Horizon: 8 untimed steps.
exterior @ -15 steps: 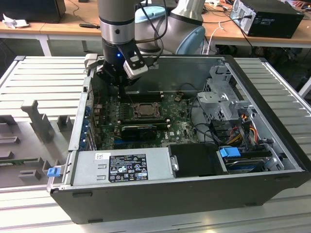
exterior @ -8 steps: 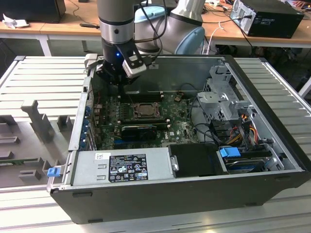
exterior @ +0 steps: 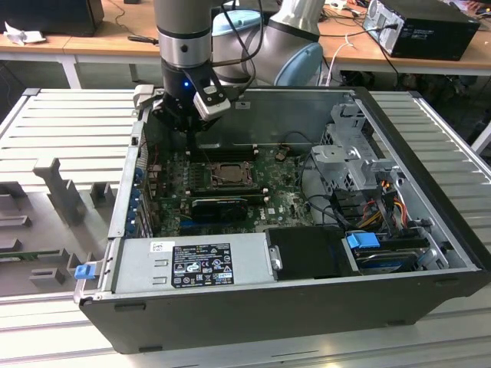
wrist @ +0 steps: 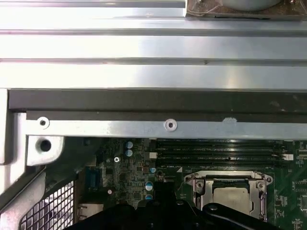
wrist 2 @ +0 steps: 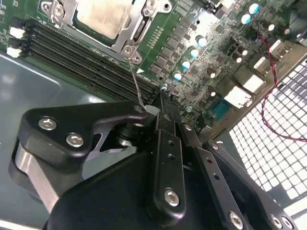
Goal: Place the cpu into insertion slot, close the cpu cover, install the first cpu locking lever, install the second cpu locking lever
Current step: 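Install the first cpu locking lever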
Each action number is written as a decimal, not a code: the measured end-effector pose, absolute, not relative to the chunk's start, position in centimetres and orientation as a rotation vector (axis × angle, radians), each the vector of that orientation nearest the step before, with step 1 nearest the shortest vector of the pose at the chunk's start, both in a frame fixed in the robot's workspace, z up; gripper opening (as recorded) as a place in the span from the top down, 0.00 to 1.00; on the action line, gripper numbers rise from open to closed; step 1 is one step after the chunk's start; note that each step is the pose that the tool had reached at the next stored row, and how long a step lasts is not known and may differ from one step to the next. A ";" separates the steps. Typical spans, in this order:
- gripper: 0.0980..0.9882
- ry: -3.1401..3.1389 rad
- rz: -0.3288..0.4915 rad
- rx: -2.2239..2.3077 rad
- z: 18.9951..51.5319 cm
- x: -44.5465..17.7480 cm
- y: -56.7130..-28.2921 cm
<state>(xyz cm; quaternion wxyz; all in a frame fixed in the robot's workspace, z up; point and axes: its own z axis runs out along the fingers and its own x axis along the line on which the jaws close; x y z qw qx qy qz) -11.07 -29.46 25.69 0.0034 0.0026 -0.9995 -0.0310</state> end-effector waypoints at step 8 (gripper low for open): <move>0.99 -3.133 -0.097 0.008 25.7 -10.7 -29.5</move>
